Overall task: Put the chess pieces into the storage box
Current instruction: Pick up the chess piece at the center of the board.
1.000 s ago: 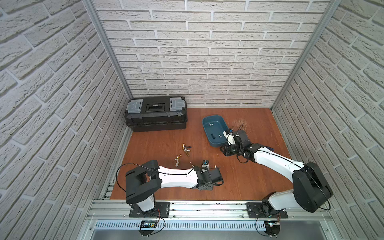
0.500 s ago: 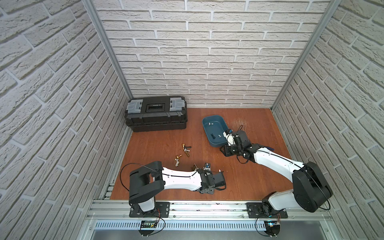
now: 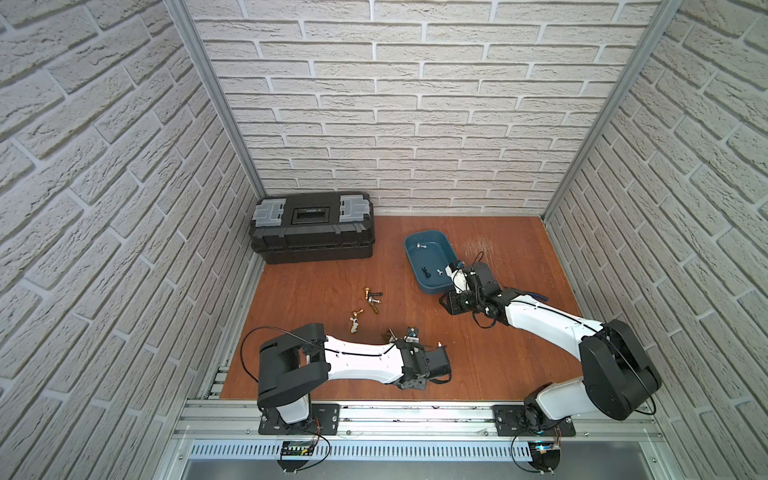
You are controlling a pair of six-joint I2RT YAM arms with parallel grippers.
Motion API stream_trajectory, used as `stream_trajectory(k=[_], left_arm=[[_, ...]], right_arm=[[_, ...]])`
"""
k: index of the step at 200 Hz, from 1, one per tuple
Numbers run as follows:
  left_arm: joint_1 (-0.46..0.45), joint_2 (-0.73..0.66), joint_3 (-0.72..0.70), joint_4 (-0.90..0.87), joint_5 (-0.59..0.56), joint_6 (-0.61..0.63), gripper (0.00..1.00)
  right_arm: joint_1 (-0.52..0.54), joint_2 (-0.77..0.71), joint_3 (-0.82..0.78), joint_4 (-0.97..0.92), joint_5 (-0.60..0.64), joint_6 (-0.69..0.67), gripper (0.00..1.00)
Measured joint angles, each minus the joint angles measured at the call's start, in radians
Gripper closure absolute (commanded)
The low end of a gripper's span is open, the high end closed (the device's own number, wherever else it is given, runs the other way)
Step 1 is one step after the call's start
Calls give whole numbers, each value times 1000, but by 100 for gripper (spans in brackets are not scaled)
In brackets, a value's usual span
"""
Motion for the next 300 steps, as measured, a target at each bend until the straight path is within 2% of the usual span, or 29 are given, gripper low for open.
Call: stream_trajectory(k=[37, 138, 184, 212, 244, 270, 300], left_arm=[[-13, -3, -4, -2, 1, -15, 63], [-20, -2, 6, -36, 3, -16, 84], [6, -46, 38, -117, -16, 28, 86], [109, -127, 117, -134, -30, 121, 86], [311, -144, 261, -135, -19, 300, 87], [454, -49, 481, -140, -18, 470, 87], [566, 162, 758, -116, 10, 629, 87]], right_arm=[[0, 0, 0, 2, 0, 0, 62], [0, 8, -2, 14, 0, 0, 62], [0, -25, -34, 23, 5, 2, 62], [0, -111, -53, 23, 23, 5, 62], [0, -242, -93, 66, 47, 13, 62], [0, -291, -119, 88, 81, 20, 62], [0, -329, -142, 89, 139, 19, 62]])
